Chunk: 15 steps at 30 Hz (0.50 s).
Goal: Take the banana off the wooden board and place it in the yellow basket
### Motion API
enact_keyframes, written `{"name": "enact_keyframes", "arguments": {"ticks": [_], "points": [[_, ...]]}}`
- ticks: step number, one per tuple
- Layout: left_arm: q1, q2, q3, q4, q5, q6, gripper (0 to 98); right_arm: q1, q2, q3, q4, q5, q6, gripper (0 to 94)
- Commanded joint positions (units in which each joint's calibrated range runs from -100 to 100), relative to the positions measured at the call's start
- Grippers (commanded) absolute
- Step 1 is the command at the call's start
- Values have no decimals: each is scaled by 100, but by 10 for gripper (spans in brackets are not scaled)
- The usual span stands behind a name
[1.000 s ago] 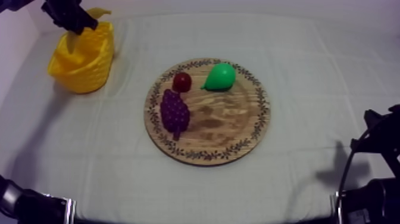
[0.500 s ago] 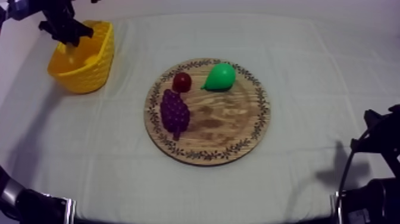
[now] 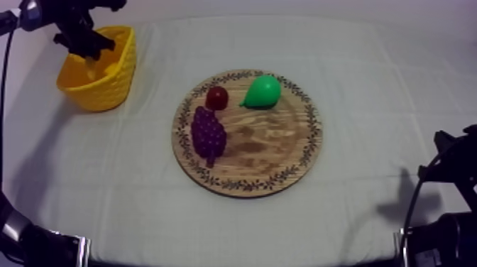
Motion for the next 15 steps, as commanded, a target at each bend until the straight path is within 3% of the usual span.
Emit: {"name": "enact_keyframes", "arguments": {"ticks": [1,12,15], "points": [[-4,5,33,26,-67,-75,358,-1,-2,2,1,-2,-1,3],[-22,-153,397,184,-473,-240,460,-1,-2,2,1,-2,-1,3],[-18,-271,554,247,-635,-272,422,-1,-2,2,1,-2,-1,3]]}}
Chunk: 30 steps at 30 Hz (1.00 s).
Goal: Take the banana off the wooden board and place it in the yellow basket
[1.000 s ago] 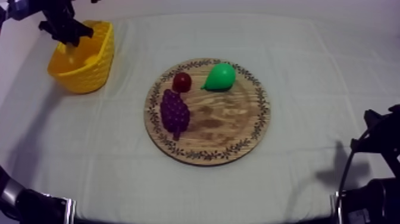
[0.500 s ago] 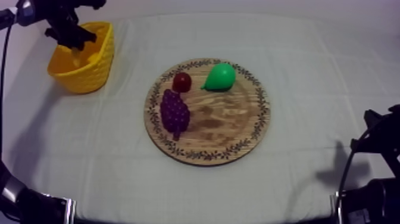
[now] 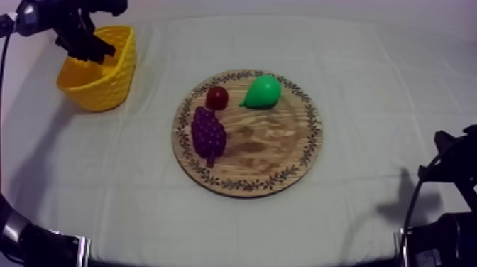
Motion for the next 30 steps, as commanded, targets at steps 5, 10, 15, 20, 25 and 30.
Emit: {"name": "enact_keyframes", "arguments": {"ticks": [5,10,15,20,25,30], "points": [[50,-456,531,115,-517,-49,247,-1,-2,2,1,-2,-17,3],[156,-1294,1355,215,-1079,-39,67,-1,-2,2,1,-2,-17,3],[286,-2310,2285,240,-1323,31,13,-1,-2,2,1,-2,-17,3],[388,-3420,3274,343,-1646,144,3,-1,-2,2,1,-2,-17,3],[393,-4592,4292,778,-2114,50,1,-1,-2,2,1,-2,-17,3],[414,-5690,5251,1276,-2380,-122,1,-1,-2,2,1,-2,-17,3]]}}
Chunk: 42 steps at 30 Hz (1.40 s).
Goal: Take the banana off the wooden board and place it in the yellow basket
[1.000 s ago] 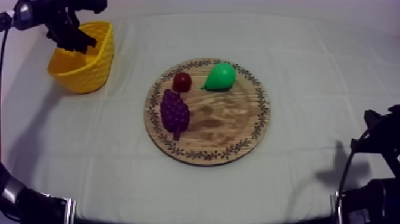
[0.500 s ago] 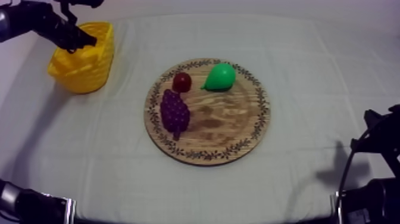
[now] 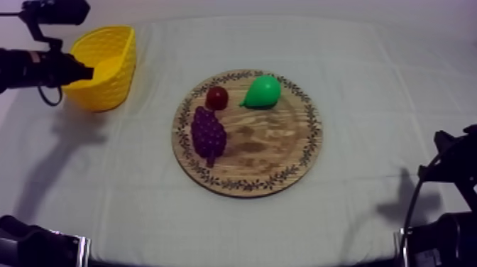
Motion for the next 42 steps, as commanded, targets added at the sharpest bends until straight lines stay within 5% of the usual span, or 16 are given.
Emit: {"name": "enact_keyframes", "arguments": {"ticks": [1,21,42], "points": [[31,-889,711,189,-68,6,1,-1,-2,2,1,-2,1,3],[-138,-4697,4305,336,-1170,292,1,-1,-2,2,1,-2,1,3],[-216,-7550,4596,465,652,-164,1,-1,-2,2,1,-2,1,3]]}}
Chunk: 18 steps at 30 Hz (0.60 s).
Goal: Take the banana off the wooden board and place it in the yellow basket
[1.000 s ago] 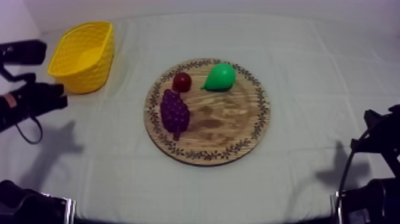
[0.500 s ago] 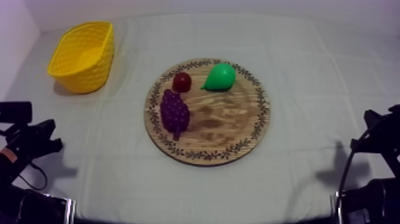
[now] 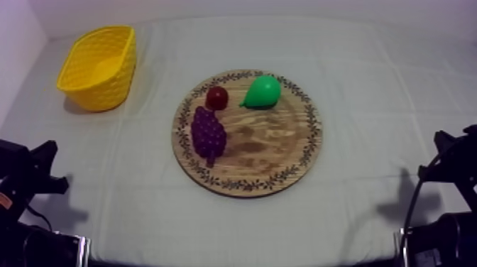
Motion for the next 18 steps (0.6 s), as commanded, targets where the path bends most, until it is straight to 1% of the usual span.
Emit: {"name": "enact_keyframes", "arguments": {"ticks": [1,2,4,7,9,12,18], "points": [[31,-158,-15,2,116,116,1,-1,-2,2,1,0,1,3],[44,-193,-21,4,145,222,1,-1,-2,2,1,0,1,3],[59,-234,-25,6,165,572,1,-1,-2,2,1,0,1,3],[69,-260,46,4,-85,1142,1,-1,-2,2,1,0,1,3],[72,-267,90,1,-239,1359,1,-1,-2,2,1,0,1,3],[73,-271,117,-1,-336,1419,1,-1,-2,2,1,0,1,3],[74,-273,130,-2,-381,1280,1,-1,-2,2,1,0,1,3]]}}
